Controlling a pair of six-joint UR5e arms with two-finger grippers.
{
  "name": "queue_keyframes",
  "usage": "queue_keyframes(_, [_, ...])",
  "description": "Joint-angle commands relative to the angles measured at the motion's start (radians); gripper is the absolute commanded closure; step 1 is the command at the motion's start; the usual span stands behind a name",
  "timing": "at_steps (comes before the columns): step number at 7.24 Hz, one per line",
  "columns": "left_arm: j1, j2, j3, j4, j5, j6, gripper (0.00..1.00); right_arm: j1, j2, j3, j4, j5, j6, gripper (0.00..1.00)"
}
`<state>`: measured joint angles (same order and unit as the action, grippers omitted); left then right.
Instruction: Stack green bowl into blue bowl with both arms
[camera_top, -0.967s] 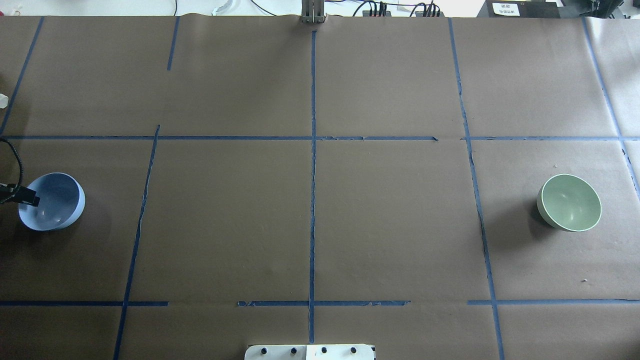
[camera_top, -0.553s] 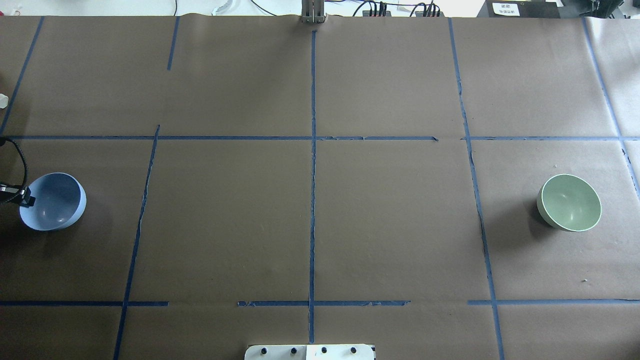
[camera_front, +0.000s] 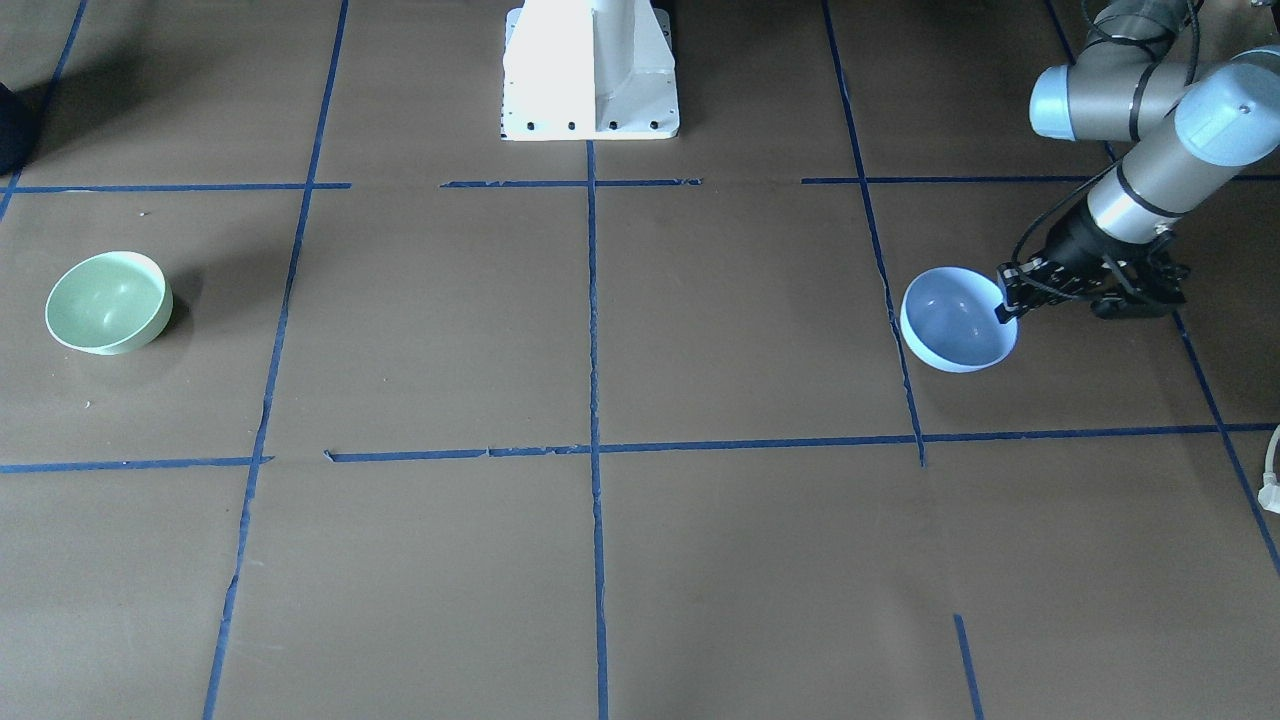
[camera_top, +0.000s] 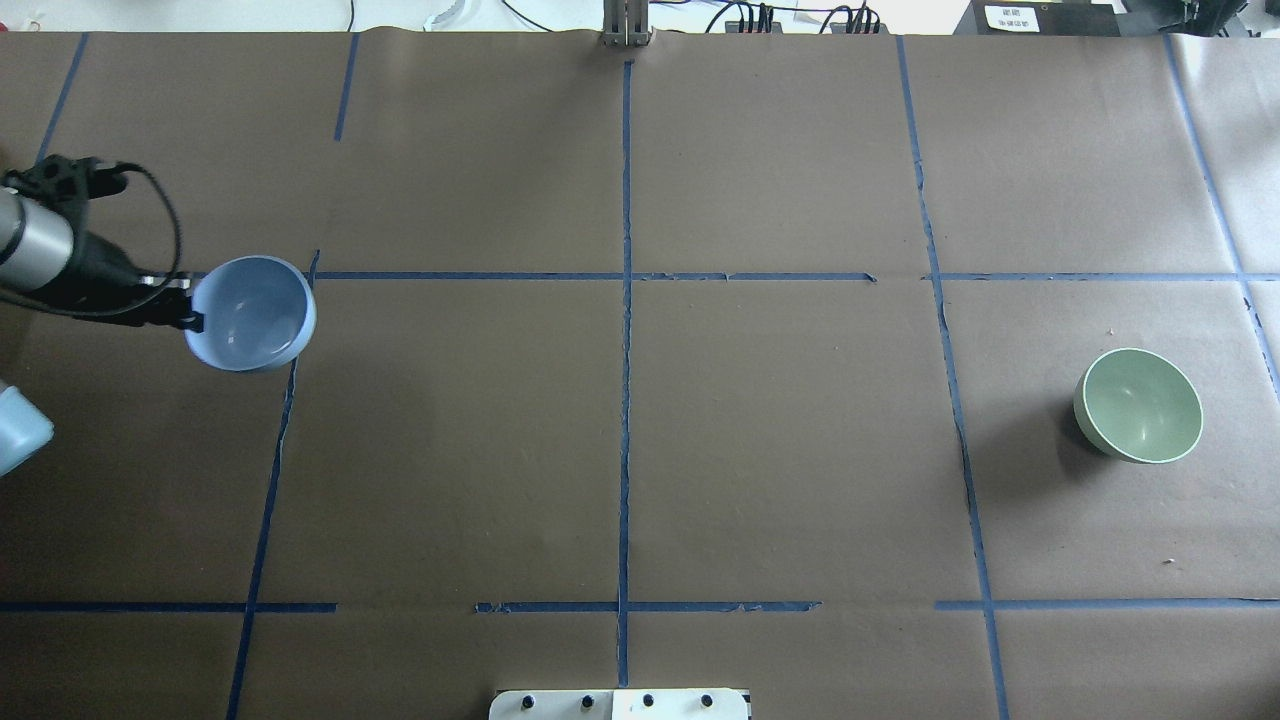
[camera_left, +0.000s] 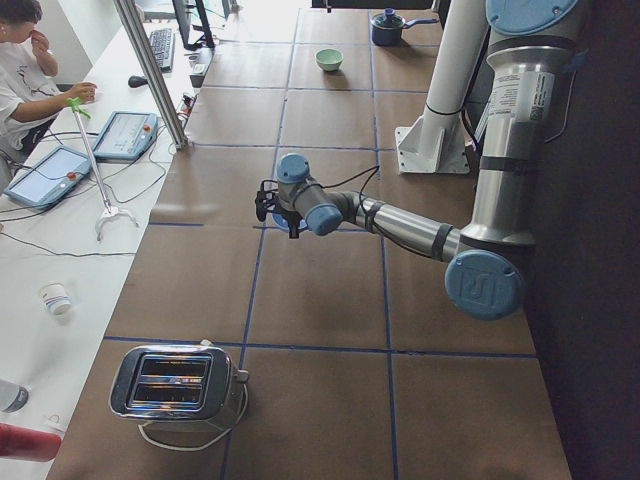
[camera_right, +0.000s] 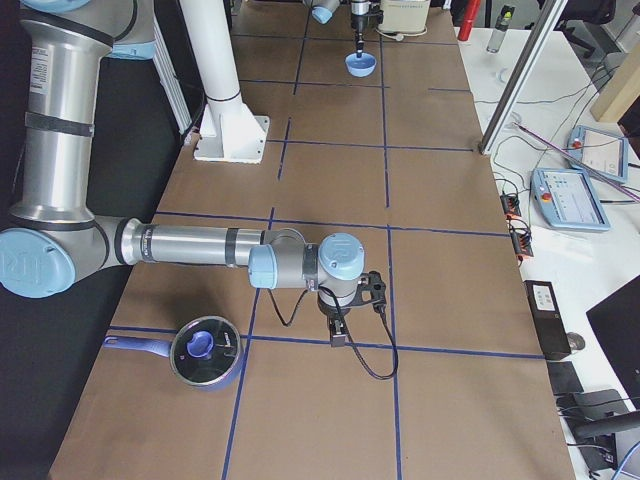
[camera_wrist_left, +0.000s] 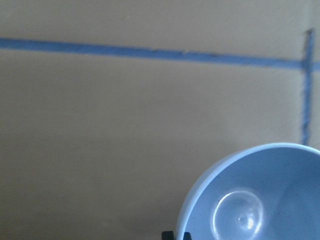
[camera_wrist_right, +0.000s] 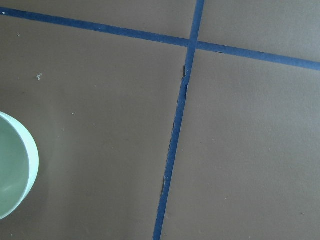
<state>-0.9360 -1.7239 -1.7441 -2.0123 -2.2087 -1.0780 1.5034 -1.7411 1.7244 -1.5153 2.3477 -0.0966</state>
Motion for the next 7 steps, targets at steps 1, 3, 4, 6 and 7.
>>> queue_keyframes(1, [0.185, -0.316, 0.004, 0.267, 0.14, -0.22, 1.0, 0.0, 0.0, 0.0, 0.024, -0.002, 0.0, 0.0])
queue_keyframes(3, [0.362, -0.494, 0.069, 0.34, 0.272, -0.369, 1.0, 0.0, 0.0, 0.001, 0.03, 0.001, 0.009, 0.0])
queue_keyframes(4, [0.411, -0.56, 0.113, 0.339, 0.305, -0.41, 1.0, 0.0, 0.0, 0.0, 0.03, 0.001, 0.008, 0.0])
queue_keyframes(6, [0.471, -0.579, 0.143, 0.334, 0.348, -0.415, 1.0, 0.0, 0.0, 0.0, 0.029, 0.001, 0.008, 0.0])
queue_keyframes(7, [0.474, -0.571, 0.146, 0.334, 0.349, -0.41, 0.99, 0.0, 0.0, 0.0, 0.029, 0.002, 0.008, 0.0])
